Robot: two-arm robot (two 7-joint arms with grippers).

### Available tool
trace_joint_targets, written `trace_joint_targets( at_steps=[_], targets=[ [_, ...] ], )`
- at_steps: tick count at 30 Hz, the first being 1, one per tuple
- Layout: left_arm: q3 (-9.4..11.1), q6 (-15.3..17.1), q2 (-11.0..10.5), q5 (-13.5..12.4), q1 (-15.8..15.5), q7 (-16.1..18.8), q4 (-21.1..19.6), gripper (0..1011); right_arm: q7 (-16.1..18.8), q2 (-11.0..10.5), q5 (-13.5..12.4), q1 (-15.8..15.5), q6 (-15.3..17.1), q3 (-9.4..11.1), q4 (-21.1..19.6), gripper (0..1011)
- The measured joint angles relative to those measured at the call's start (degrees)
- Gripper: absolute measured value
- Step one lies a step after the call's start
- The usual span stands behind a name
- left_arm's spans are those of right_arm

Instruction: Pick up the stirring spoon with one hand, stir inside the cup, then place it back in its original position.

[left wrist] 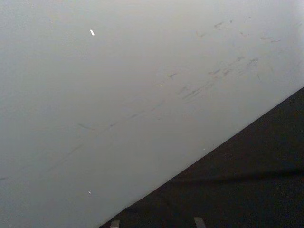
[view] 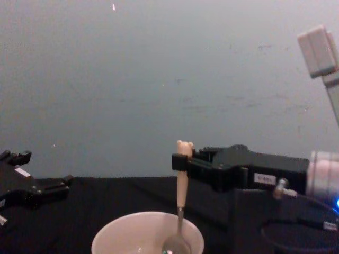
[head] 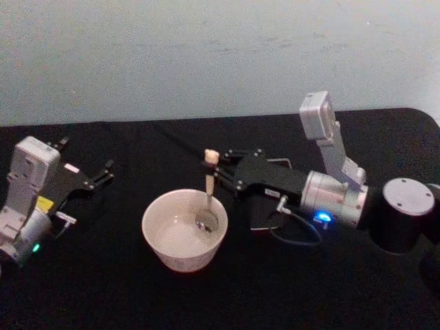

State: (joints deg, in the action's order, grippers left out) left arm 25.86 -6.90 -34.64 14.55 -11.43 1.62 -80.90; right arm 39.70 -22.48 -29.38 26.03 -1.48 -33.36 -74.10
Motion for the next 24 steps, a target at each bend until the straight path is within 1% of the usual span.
trace_joint_targets(
  at_steps=[1, 3, 7, 10, 12, 17, 20, 24],
  targets=[
    [0.0, 0.0, 0.0, 0.0, 0.0, 0.0, 0.0, 1001, 0.25, -0.34, -0.16, -0.3, 0.15, -0.01, -0.5, 217],
    [0.0, 0.0, 0.0, 0.0, 0.0, 0.0, 0.0, 1001, 1.34, -1.95, -0.85, -1.69, 0.74, -0.23, -2.83, 217],
    [0.0, 0.0, 0.0, 0.0, 0.0, 0.0, 0.0, 1001, 2.25, -3.18, -1.66, -2.86, 1.19, -0.54, -4.84, 217],
    [0.0, 0.0, 0.0, 0.0, 0.0, 0.0, 0.0, 1001, 3.27, -4.36, -2.66, -3.82, 1.75, -1.21, -7.09, 217],
    [0.0, 0.0, 0.0, 0.0, 0.0, 0.0, 0.0, 1001, 3.48, -4.61, -2.87, -3.97, 1.94, -1.54, -7.58, 217],
    [0.0, 0.0, 0.0, 0.0, 0.0, 0.0, 0.0, 1001, 3.55, -4.48, -3.02, -3.93, 2.37, -2.84, -8.19, 217],
    [0.0, 0.0, 0.0, 0.0, 0.0, 0.0, 0.0, 1001, 3.01, -3.43, -2.88, -3.22, 2.66, -3.88, -7.73, 217],
    [0.0, 0.0, 0.0, 0.0, 0.0, 0.0, 0.0, 1001, 2.1, -2.03, -2.45, -2.32, 2.72, -4.61, -6.7, 217]
  ],
)
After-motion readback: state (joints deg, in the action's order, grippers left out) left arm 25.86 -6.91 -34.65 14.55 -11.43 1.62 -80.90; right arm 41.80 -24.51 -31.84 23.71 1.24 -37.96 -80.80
